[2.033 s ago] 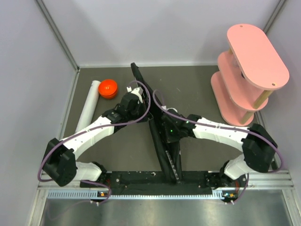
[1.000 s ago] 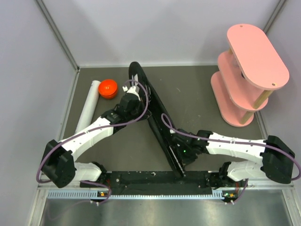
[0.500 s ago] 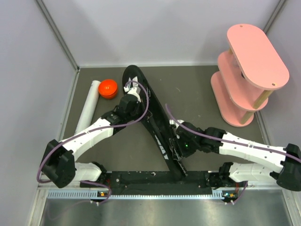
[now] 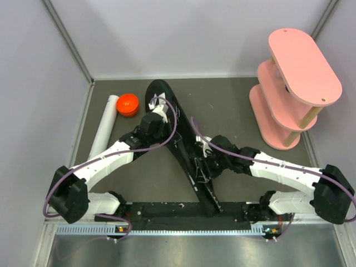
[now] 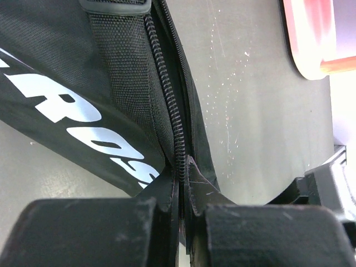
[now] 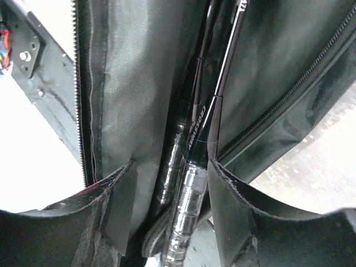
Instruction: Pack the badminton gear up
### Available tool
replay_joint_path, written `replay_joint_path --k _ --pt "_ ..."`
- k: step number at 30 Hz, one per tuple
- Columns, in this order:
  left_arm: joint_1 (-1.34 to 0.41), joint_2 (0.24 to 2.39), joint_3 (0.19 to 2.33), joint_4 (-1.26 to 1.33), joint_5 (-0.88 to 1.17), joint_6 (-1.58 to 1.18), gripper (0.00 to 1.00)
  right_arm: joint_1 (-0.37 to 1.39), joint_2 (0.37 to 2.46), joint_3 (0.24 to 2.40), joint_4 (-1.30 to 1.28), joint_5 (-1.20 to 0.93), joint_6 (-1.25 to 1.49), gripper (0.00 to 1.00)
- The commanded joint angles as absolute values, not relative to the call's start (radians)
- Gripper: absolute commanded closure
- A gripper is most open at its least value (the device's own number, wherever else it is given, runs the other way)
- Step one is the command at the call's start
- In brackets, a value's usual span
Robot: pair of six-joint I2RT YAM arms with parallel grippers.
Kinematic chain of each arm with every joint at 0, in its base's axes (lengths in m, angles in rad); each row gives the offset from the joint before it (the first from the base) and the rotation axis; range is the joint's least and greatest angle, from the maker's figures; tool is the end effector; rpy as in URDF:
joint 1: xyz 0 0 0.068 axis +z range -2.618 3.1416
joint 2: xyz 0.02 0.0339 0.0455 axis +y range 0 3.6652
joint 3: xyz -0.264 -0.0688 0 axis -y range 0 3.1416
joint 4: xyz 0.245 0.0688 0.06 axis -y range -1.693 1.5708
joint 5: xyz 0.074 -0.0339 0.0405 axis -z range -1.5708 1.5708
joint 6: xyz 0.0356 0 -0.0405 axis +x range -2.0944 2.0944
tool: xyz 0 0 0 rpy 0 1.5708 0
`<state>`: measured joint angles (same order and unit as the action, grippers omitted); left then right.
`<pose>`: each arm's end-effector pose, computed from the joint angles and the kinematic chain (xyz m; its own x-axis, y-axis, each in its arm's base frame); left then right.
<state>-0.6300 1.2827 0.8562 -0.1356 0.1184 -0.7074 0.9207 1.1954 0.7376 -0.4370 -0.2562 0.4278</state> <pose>0.2281 -0.1715 0.2616 -0.7600 -0.2445 -0.6022 0.2262 0.7691 -0.5977 0.1365 0.1944 0.2201 -0.7889 -0.3745 -0.4873 -0.5921 0.6755 0.4394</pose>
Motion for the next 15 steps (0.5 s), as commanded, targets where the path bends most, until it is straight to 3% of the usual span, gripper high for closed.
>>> replay_joint_path --k 1,11,15 --pt "-0.629 1.253 0.868 -0.051 0.155 -0.696 1.0 0.916 1.226 0.701 -0.25 -0.408 0.38 0.46" --pt "-0.629 1.256 0.871 -0.052 0.193 -0.677 1.0 0.9 1.33 0.658 -0.191 -0.363 0.365 0.39" --pt "-0.629 1.279 0.873 -0.017 0.25 -0.684 1.0 0.9 1.367 0.617 -0.031 -0.451 0.448 0.52"
